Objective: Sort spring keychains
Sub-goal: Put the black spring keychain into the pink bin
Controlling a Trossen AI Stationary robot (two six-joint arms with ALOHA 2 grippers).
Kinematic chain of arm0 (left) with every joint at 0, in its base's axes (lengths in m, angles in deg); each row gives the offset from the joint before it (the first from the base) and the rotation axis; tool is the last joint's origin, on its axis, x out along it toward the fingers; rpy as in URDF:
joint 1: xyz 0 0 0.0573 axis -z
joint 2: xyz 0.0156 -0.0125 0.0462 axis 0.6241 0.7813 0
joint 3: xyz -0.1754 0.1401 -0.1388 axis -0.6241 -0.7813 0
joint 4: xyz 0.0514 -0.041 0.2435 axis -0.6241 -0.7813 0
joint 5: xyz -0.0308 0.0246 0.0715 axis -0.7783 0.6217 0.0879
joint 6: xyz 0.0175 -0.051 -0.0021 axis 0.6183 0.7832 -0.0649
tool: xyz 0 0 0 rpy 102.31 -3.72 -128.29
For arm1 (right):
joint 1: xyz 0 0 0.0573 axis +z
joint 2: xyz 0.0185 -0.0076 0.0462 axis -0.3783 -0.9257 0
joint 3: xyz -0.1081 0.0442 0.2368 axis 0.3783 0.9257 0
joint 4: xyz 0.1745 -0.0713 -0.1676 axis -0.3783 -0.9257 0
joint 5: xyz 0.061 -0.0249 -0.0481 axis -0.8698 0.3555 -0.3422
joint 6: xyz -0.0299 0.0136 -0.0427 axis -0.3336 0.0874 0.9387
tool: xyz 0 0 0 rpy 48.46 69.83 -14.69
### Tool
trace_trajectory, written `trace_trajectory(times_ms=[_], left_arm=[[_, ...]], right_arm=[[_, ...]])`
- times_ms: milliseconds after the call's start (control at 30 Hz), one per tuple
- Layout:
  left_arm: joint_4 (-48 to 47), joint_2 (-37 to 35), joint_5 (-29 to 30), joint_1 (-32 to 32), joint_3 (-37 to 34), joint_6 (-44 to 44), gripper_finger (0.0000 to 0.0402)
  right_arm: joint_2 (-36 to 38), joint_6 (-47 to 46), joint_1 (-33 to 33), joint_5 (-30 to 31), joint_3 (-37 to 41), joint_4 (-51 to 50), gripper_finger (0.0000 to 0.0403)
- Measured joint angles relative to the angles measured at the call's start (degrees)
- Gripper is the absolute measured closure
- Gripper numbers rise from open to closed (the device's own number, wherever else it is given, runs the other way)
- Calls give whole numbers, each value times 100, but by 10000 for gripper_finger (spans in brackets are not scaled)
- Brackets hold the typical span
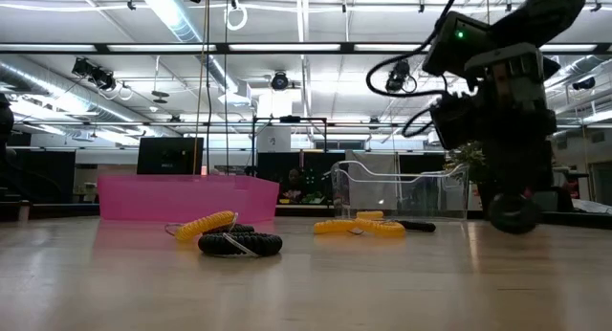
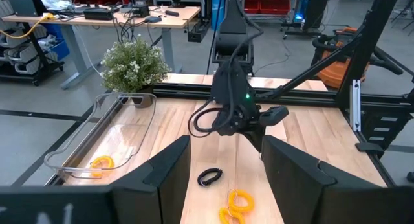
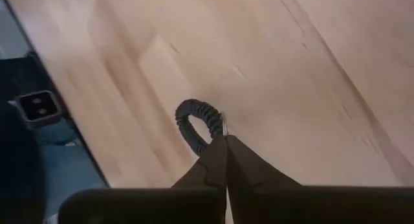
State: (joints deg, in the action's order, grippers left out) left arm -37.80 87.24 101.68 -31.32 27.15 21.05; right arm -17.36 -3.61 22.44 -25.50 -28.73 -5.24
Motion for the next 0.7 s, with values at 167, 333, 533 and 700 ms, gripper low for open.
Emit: trace_trajectory(times_ms=[167,333,533,700], left_arm=[[0,2,0,2,0,0,207],[0,0,0,0,0,0,207],[0,2,0,2,0,0,207],[61,1,0,0,0,0,207]], right_arm=[[282,2,0,2,-308,-90,402],[684,39,-2,141,-835,-6,403],[1066,52,-83,969,-1621,256,403],[1186,139,-233,1674,-2030,1064,403]])
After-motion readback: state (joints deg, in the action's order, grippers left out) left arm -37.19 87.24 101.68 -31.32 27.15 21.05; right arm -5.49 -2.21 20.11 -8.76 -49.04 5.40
